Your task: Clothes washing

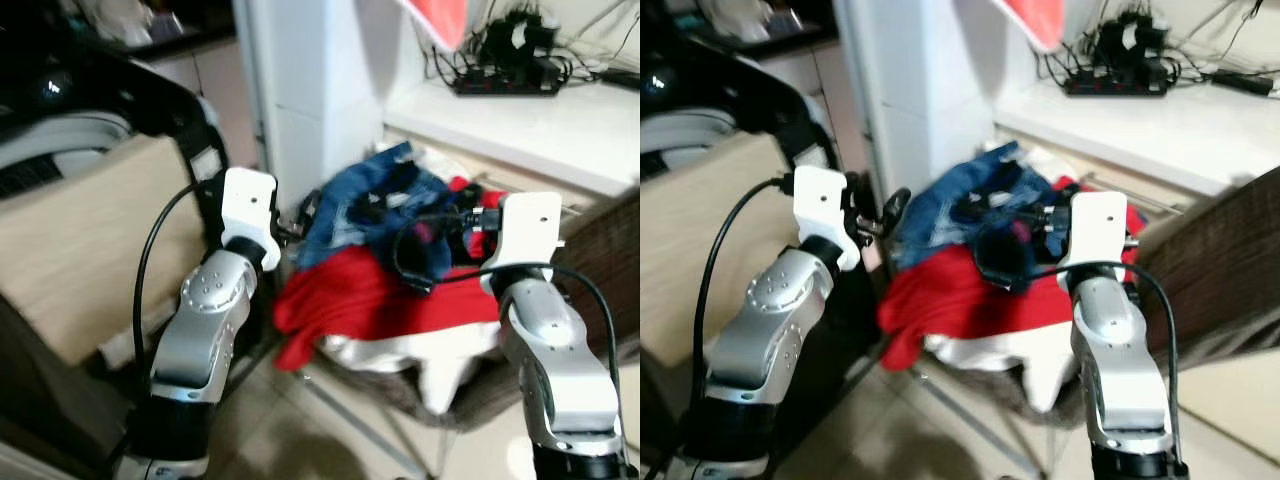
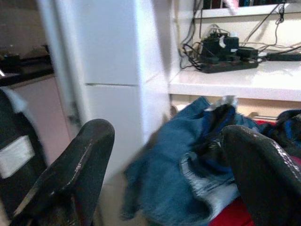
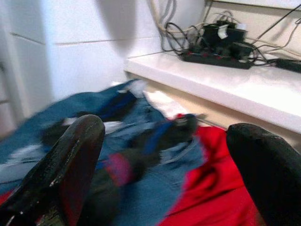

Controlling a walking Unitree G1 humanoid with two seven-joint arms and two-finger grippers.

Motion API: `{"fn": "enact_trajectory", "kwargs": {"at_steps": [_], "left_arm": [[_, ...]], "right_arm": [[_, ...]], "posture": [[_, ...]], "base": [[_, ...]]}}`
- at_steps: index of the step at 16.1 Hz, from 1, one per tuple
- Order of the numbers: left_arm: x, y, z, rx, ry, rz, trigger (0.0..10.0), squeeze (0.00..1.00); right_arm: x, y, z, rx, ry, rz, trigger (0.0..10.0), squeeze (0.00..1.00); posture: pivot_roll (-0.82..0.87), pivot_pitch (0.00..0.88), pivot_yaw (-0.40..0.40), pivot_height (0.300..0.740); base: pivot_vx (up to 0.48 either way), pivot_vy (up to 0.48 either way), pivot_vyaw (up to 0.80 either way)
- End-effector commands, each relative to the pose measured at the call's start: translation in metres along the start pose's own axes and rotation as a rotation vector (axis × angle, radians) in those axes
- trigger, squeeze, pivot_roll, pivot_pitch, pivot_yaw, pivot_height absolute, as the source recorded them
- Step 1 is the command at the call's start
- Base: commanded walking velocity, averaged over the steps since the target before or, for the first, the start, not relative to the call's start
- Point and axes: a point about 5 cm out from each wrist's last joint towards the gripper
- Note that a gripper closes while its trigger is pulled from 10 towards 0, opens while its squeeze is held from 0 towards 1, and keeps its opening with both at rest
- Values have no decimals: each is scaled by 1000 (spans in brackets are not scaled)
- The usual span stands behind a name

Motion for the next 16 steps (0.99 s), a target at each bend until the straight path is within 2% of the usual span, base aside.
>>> {"fn": "enact_trajectory", "kwargs": {"at_steps": [1, 6, 7, 9, 10, 11, 13, 16], "left_arm": [[1, 7, -1, 25, -1, -3, 10000, 0], [0, 6, -1, 24, 2, -4, 10000, 0], [1, 6, 0, 30, -1, -41, 10000, 0], [-3, 3, 1, 29, 19, -80, 10000, 0], [-2, 4, -2, 31, -20, -67, 10000, 0], [1, 4, -2, 21, -42, -92, 10000, 0], [8, -1, -1, 29, -48, -38, 10000, 0], [5, 0, -2, 32, -18, -22, 10000, 0]], "right_arm": [[7, 6, 0, 34, -30, -5, 10000, 0], [6, 4, -1, 23, -36, -3, 10000, 0], [6, 4, -1, 23, -37, -2, 10000, 0], [5, 3, -3, 16, -35, 9, 10000, 0], [5, 3, -4, 16, -39, 3, 10000, 0], [6, 1, -4, 8, -39, 14, 10000, 0], [8, 0, -4, 5, -42, 21, 10000, 0], [7, -1, -5, 4, -30, 25, 10000, 0]], "posture": [[-83, 0, 13, 740], [-82, 0, 14, 740], [-82, 0, 14, 740], [-80, 0, 11, 740], [-81, 0, 8, 740], [-81, 0, 6, 740], [-79, 0, 1, 740], [-77, 0, -6, 740]], "base": [[0, 480, 0], [0, 479, 0], [0, 0, 0], [0, -480, 0], [0, -480, 0], [0, -480, 0], [0, 0, 0], [0, 0, 0]]}}
Point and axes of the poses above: a point about 5 cm out from each wrist's last joint towards the gripper, its own z axis pointing back from the gripper into the wrist, its own x axis along the axis of the wrist's last joint, y = z × x, and after that the axes turned 5 degrees about -z, right-handed
